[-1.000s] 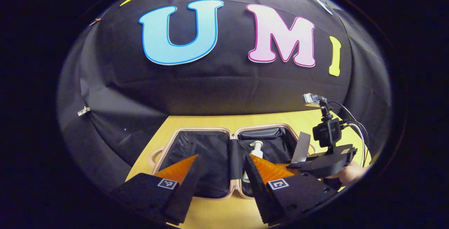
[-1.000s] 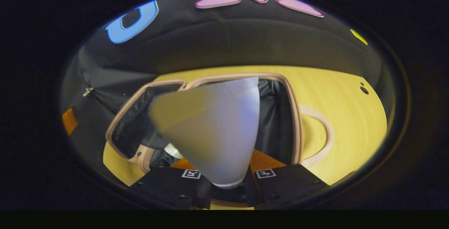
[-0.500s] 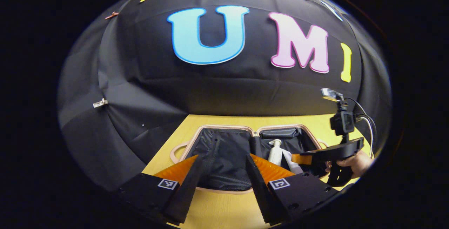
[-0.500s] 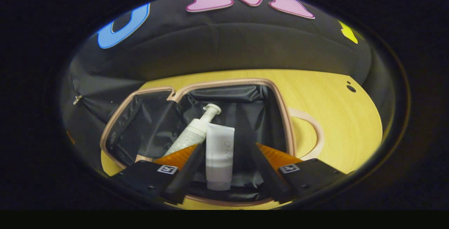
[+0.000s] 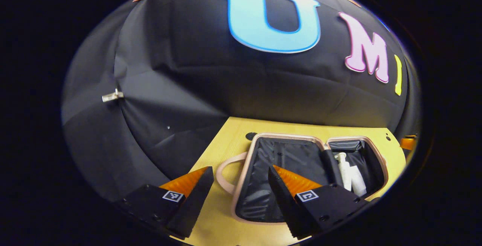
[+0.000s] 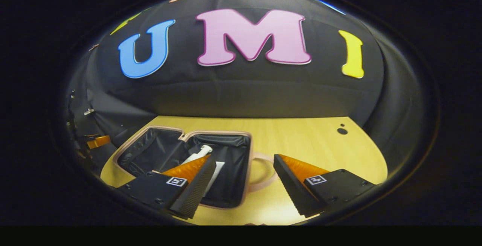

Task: First open the suitcase, pack the skin care products into it, and then close the suitcase.

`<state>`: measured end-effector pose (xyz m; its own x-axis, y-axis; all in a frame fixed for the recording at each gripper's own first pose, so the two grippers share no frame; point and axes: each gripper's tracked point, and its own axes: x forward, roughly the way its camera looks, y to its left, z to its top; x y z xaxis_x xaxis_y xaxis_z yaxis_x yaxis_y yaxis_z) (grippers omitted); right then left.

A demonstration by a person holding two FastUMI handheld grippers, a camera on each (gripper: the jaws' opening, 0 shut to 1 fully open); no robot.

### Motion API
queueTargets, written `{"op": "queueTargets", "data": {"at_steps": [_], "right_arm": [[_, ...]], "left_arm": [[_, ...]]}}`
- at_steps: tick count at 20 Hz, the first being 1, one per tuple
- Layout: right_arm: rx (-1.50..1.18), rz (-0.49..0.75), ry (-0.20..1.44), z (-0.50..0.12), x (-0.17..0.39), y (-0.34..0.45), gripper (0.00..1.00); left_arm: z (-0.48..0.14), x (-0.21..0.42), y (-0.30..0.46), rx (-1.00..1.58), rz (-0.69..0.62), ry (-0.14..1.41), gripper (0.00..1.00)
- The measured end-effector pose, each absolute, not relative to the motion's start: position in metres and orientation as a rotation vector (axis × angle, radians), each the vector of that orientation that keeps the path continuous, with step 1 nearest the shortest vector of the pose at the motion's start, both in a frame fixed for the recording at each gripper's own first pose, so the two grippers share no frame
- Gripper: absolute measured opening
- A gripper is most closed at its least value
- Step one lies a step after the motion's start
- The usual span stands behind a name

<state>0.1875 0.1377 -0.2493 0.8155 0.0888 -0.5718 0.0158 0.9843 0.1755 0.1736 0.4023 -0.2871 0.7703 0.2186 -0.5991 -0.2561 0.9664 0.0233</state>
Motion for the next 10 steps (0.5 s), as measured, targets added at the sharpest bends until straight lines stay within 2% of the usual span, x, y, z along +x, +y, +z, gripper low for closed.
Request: {"op": "queueTargets", "data": {"at_steps": [3, 10], "right_arm": [[0.131, 0.008, 0.584, -0.238, 0.177, 0.112, 0.98], [0.134, -0.017, 0.615, -0.249, 0.152, 0.101, 0.98]], "left_arm": [[-0.334, 0.193, 0.441, -0.082, 0.229, 0.736, 0.93], [-0.407, 0.216, 0.464, -0.225, 0.160, 0.961, 0.93]]}}
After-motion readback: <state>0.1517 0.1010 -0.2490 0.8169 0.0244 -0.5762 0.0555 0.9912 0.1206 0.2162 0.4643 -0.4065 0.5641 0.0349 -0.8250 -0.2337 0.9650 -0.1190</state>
